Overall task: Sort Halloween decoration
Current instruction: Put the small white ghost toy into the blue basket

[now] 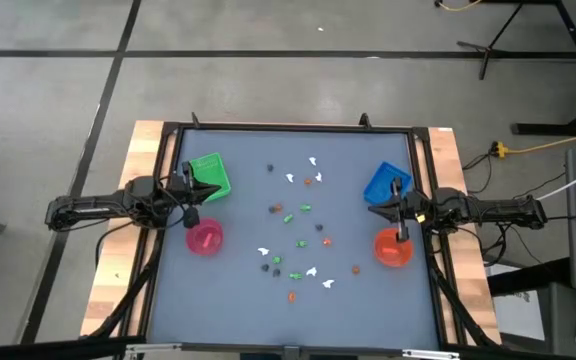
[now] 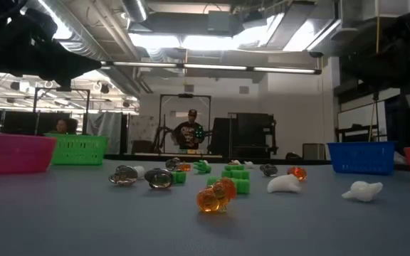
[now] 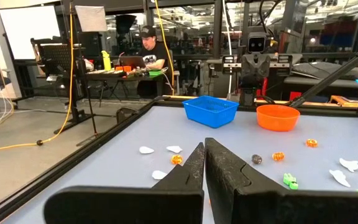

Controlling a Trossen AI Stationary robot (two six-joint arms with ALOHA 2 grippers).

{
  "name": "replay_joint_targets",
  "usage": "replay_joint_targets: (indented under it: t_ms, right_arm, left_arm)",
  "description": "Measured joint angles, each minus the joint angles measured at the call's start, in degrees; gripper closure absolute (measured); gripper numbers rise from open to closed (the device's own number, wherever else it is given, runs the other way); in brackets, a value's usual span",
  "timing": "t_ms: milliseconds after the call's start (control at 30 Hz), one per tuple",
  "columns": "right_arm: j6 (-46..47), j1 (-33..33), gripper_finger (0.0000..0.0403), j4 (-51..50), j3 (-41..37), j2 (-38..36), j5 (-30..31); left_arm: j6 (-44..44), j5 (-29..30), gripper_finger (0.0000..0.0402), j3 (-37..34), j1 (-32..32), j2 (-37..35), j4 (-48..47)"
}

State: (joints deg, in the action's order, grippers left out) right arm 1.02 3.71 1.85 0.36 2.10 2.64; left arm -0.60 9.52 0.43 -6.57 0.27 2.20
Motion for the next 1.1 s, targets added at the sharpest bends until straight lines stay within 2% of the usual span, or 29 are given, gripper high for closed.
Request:
replay_joint_targets:
  t_ms: [233, 533, 767, 900, 1100]
  right_arm:
    - [0.33, -0.01, 0.0393, 1.18, 0.00, -0.01, -0.48]
    - [8.13, 0.01, 0.0393, 1.98, 0.00, -0.01, -0.70]
    - [9.25, 0.00, 0.0390, 9.38, 0.00, -0.01, -0.70]
    - [9.27, 0.01, 0.0355, 13.62, 0.00, -0.01, -0.65]
    - [9.27, 0.01, 0.0263, 15.67, 0.00, -0.01, 3.90]
  left_arm:
    - [0.02, 0.00, 0.0401, -0.02, 0.00, -0.01, -0.01]
    - [0.02, 0.00, 0.0401, -0.01, -0.01, -0.02, -0.02]
    - [0.00, 0.00, 0.0401, -0.01, -0.02, -0.01, -0.02]
    - [0.00, 0.00, 0.0401, 0.00, -0.02, 0.00, -0.02]
    - [0.00, 0.00, 0.0401, 0.00, 0.00, -0.01, -0.02]
